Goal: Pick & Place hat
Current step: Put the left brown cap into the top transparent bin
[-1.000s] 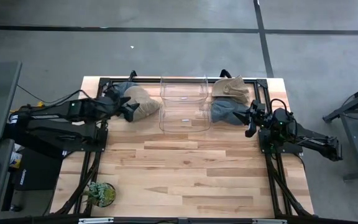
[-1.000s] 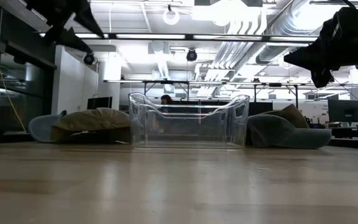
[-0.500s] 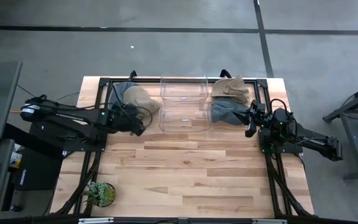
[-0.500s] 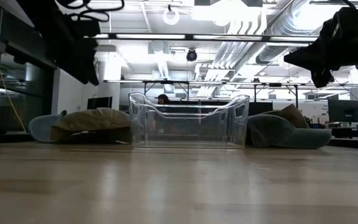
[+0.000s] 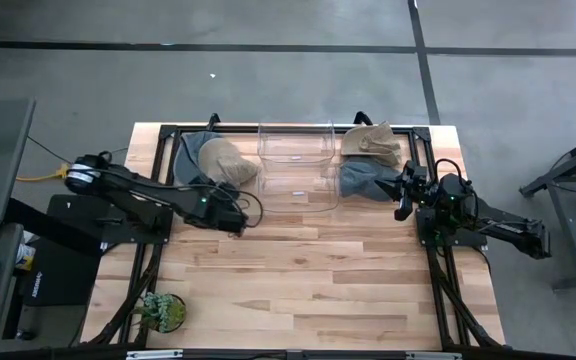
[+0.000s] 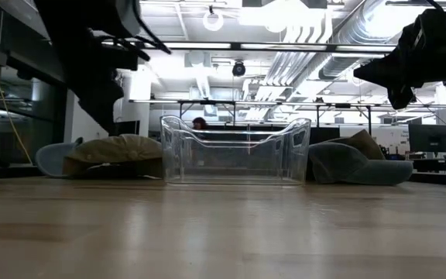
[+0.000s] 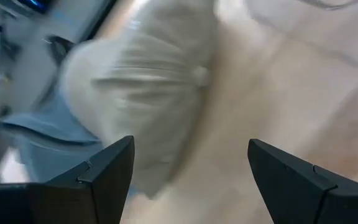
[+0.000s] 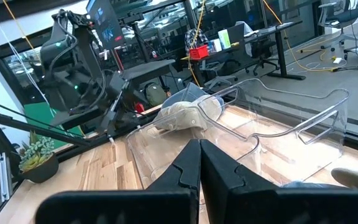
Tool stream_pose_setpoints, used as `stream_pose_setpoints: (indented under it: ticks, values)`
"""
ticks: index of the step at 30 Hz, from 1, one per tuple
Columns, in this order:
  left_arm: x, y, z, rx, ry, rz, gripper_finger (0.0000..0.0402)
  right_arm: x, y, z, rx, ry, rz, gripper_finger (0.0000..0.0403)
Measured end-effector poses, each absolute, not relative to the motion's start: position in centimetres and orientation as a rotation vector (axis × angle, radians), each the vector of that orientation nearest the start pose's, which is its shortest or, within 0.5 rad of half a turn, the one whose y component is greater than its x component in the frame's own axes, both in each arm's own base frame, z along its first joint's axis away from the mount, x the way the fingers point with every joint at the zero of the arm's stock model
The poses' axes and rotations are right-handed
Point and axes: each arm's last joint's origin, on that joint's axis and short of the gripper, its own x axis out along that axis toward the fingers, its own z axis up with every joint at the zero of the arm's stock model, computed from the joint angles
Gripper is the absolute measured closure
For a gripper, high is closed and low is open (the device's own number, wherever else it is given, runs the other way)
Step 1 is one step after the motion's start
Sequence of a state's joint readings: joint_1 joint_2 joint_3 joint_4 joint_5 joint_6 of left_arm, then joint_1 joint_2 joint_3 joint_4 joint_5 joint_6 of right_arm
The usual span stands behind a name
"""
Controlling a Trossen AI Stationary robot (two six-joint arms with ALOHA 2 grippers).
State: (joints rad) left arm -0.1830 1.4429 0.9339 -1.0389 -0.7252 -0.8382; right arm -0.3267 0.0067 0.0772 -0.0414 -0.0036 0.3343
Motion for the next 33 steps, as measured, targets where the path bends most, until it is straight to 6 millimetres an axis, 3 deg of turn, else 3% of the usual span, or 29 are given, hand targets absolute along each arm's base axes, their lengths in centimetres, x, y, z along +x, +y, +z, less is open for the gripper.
stream_pose_setpoints:
  ticks: [7,17,23,33]
  values:
    - [25.3,-2.9,21.4,-0.104,1.145,0.950,0.0110,8.8,-3.0,18.5,0.327,-0.079,-0.316,0.0402]
    - [26.5,0.6,22.7,-0.295,1.207,0.942,0.0110,8.8,-3.0,18.5,0.328,-0.076,-0.316,0.0402]
    - [26.7,3.1,22.8,-0.488,1.114,1.083,0.0110,8.8,-3.0,18.5,0.329,-0.076,-0.316,0.0402]
    - [24.8,7.0,25.5,-0.878,0.829,1.264,0.0110,8.8,-3.0,18.5,0.329,-0.076,-0.317,0.0402]
